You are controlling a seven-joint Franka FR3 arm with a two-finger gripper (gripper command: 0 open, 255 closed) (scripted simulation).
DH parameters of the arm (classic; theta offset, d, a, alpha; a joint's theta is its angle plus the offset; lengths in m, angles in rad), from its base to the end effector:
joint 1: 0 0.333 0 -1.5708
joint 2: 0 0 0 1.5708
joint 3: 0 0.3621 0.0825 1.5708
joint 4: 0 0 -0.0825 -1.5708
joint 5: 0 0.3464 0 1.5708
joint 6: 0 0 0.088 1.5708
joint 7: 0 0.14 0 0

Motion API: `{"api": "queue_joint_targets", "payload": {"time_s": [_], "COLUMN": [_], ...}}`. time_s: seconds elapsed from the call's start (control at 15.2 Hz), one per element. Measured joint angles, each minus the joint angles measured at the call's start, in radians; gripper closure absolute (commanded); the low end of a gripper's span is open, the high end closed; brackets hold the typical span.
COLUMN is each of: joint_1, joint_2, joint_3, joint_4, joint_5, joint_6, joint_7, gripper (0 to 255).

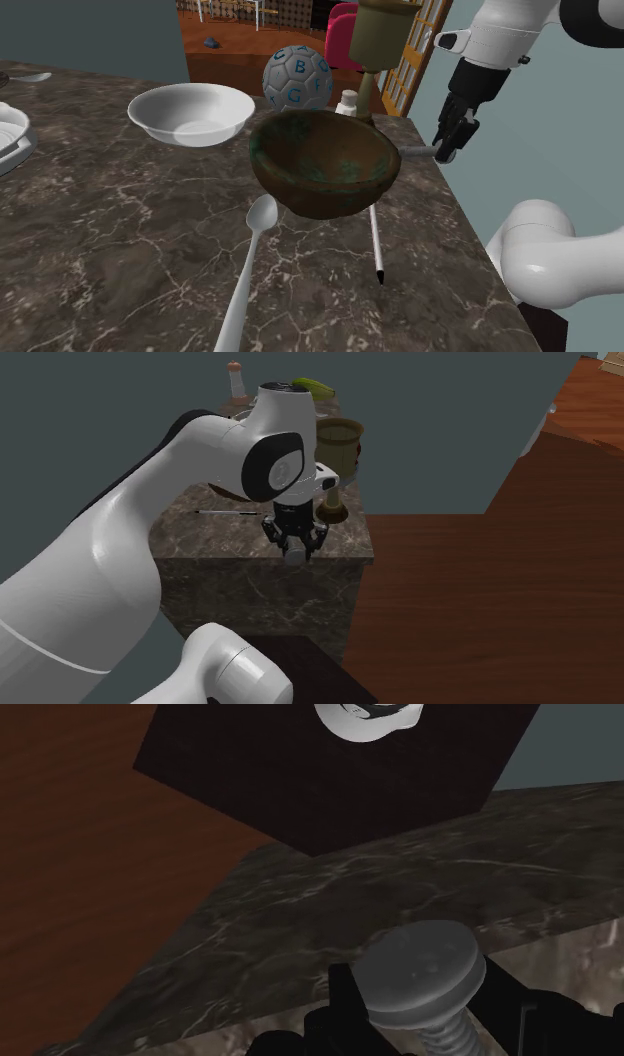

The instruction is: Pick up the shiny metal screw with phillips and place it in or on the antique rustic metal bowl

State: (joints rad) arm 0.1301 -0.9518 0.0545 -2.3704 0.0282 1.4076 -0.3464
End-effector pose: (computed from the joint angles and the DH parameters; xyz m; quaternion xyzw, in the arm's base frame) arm 0.1646 0.0434 0.6029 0.9673 0.2533 -0.0066 0.0077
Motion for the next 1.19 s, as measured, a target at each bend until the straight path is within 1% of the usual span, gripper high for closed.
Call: {"api": "queue_joint_targets", "payload": {"time_s": [1.19], "joint_1": [-0.005], "joint_2": [0.131], "joint_3": [-0.005], "joint_4": [0.327], "joint_5": [-0.007], "joint_6": [-0.195], "joint_7": [0.0], "gripper": [255]}}
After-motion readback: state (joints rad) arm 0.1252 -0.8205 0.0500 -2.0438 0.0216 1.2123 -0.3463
